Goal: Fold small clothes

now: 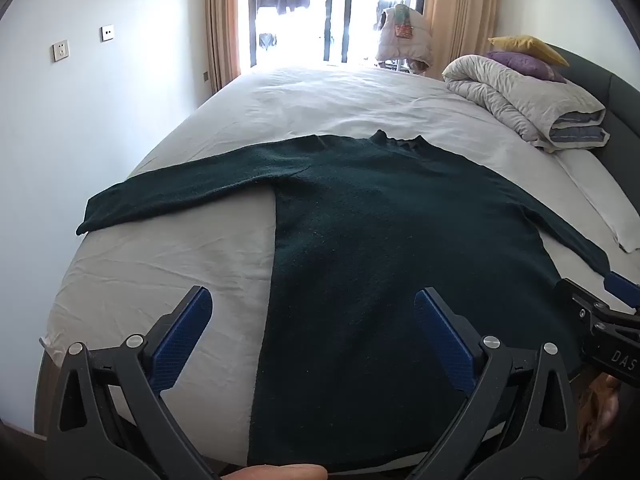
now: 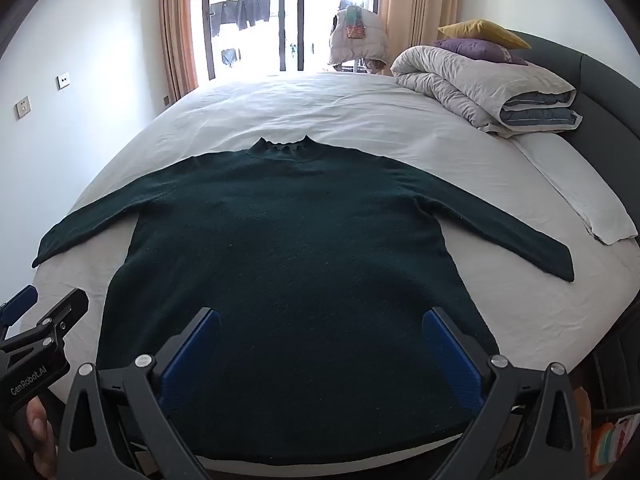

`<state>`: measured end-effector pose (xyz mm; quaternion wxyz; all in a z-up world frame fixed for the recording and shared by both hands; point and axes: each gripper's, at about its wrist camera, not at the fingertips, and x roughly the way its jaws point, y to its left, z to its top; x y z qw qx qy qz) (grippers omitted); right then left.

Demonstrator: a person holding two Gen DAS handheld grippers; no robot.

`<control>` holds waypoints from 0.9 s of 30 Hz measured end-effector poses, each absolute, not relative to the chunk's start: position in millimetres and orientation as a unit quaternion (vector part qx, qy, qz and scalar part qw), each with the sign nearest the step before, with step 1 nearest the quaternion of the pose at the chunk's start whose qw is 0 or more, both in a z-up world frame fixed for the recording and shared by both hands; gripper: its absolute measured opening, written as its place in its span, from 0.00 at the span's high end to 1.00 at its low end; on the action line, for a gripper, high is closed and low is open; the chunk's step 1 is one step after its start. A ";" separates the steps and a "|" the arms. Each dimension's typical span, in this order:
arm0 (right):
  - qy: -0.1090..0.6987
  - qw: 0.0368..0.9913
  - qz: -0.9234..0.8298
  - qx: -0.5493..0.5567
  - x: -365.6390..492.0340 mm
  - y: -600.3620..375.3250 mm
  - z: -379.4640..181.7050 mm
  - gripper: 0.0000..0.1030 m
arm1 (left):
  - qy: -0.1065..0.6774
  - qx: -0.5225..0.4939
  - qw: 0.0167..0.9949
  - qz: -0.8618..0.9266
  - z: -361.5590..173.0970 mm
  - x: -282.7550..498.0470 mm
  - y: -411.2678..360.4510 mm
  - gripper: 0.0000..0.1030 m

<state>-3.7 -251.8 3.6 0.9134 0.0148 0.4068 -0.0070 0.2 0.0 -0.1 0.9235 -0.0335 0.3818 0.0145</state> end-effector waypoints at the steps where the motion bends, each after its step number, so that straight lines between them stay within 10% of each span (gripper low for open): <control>1: 0.406 0.914 -0.007 0.015 -3.8 -251.8 3.9 0.00 | 0.381 -0.034 0.924 0.014 -0.1 0.1 0.0 0.00; 27: 0.405 0.914 -0.013 0.003 -7.2 -243.6 2.0 0.00 | 0.383 -0.029 0.923 0.016 -16.7 -3.6 0.8 0.00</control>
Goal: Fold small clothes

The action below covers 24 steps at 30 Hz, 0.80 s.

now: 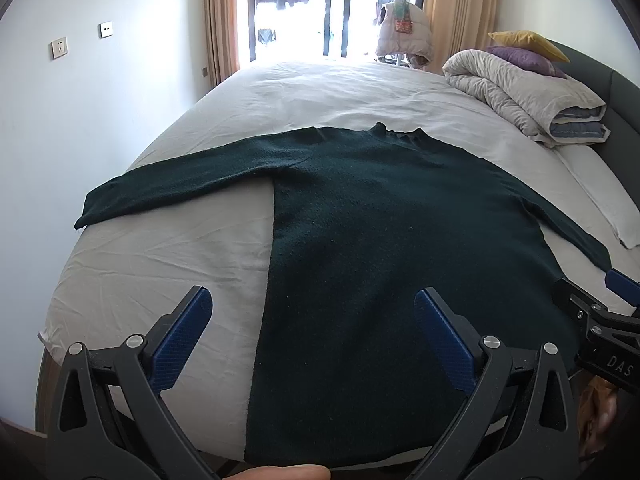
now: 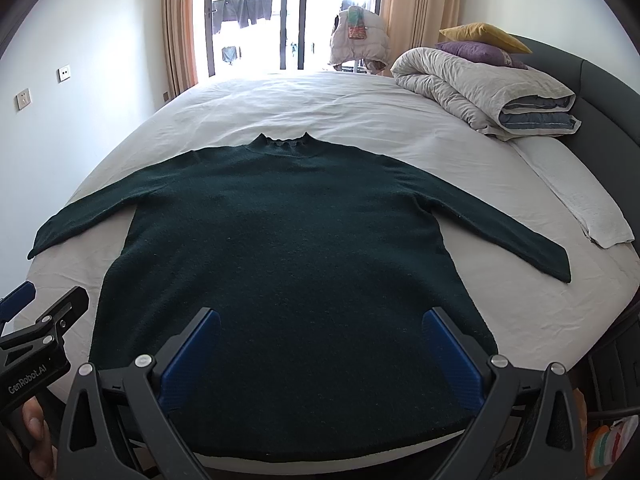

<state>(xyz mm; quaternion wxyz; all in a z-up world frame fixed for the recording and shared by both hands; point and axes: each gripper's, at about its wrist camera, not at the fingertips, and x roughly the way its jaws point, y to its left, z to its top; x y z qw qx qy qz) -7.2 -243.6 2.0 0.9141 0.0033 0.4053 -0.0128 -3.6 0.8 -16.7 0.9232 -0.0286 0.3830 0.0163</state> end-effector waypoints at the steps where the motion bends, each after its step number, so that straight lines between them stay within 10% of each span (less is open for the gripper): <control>1: 0.406 0.914 -0.012 0.003 -9.2 -245.8 -2.5 0.00 | 0.383 -0.029 0.923 0.016 -18.3 -4.5 1.2 0.00; 24: 0.408 0.913 -0.012 0.002 -10.6 -247.8 -7.0 0.00 | 0.387 -0.027 0.922 0.016 -20.1 -5.7 -5.3 0.00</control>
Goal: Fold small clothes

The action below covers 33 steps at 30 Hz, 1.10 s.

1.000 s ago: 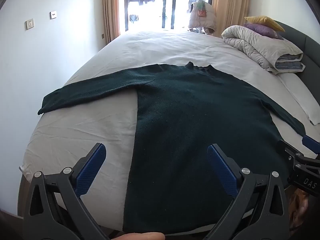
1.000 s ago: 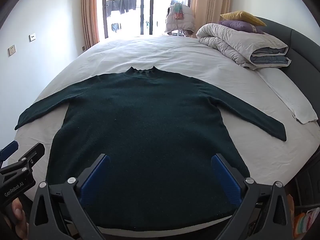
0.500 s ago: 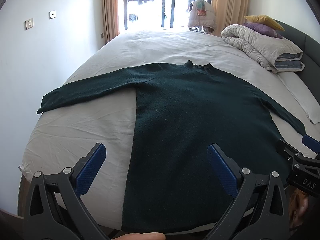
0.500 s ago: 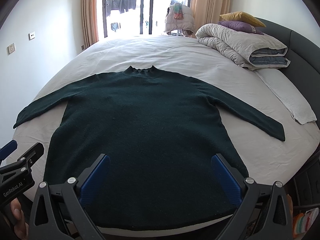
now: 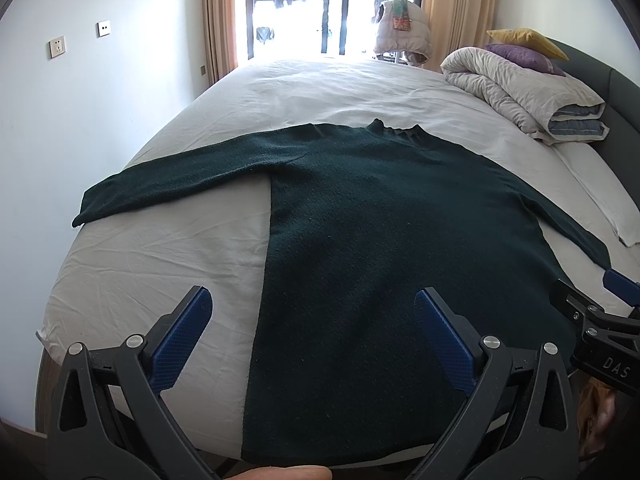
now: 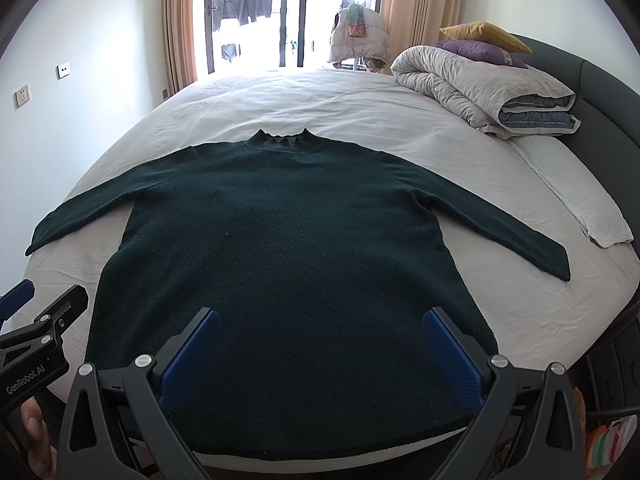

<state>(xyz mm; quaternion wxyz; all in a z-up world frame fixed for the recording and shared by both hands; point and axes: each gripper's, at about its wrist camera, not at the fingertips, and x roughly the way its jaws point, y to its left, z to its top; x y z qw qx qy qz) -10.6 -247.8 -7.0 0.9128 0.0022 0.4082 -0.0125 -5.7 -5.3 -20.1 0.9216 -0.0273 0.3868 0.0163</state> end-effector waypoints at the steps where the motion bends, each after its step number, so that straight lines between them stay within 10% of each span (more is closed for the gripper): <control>1: 0.409 0.913 -0.013 0.002 -10.4 -247.7 -6.8 0.00 | 0.387 -0.027 0.922 0.016 -20.1 -5.7 -5.2 0.00; 33: 0.411 0.912 -0.013 0.000 -11.8 -249.1 -9.5 0.00 | 0.389 -0.029 0.920 0.016 -21.2 -5.3 -6.8 0.00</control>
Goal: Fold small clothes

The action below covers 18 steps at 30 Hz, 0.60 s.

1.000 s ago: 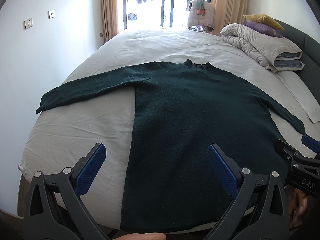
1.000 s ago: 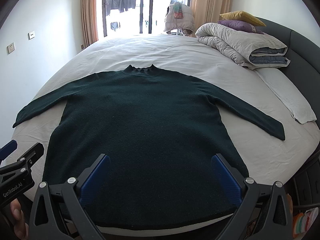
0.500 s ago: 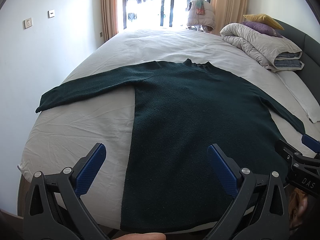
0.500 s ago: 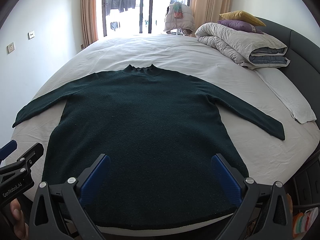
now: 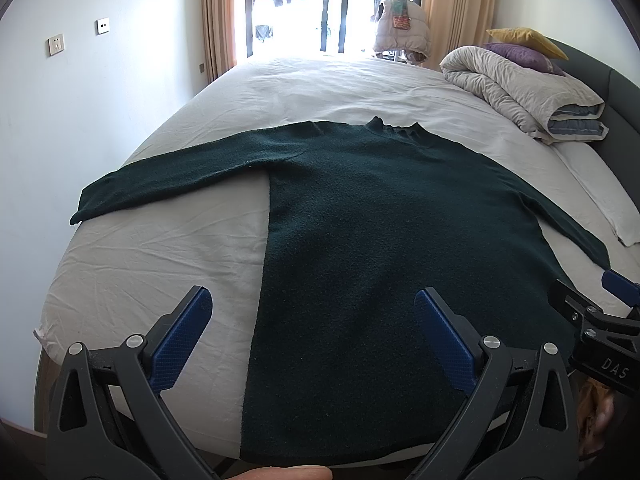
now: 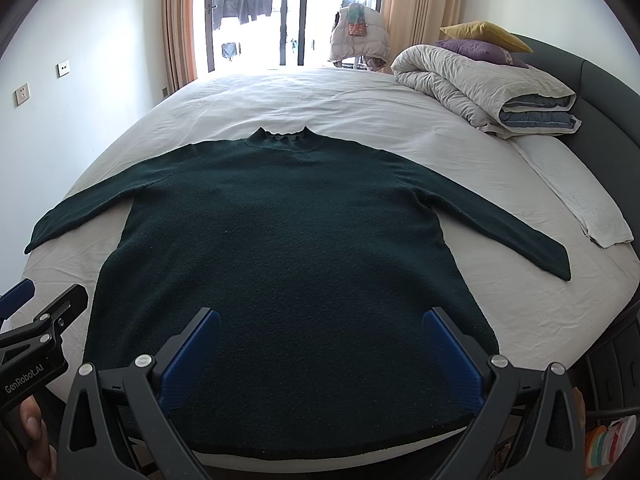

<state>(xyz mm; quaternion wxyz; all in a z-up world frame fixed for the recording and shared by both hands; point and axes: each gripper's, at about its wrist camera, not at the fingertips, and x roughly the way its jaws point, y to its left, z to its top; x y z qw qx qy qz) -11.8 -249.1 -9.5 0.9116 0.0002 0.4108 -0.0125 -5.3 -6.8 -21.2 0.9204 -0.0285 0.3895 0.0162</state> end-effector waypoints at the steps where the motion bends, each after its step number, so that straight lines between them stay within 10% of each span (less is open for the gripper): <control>1: 0.411 0.912 -0.013 0.000 -11.9 -249.1 -9.6 0.00 | 0.390 -0.029 0.920 0.016 -21.5 -5.5 -6.9 0.00; 18: 0.414 0.910 -0.013 -0.001 -12.2 -248.2 -12.0 0.00 | 0.392 -0.031 0.919 0.014 -25.0 -5.4 -9.5 0.00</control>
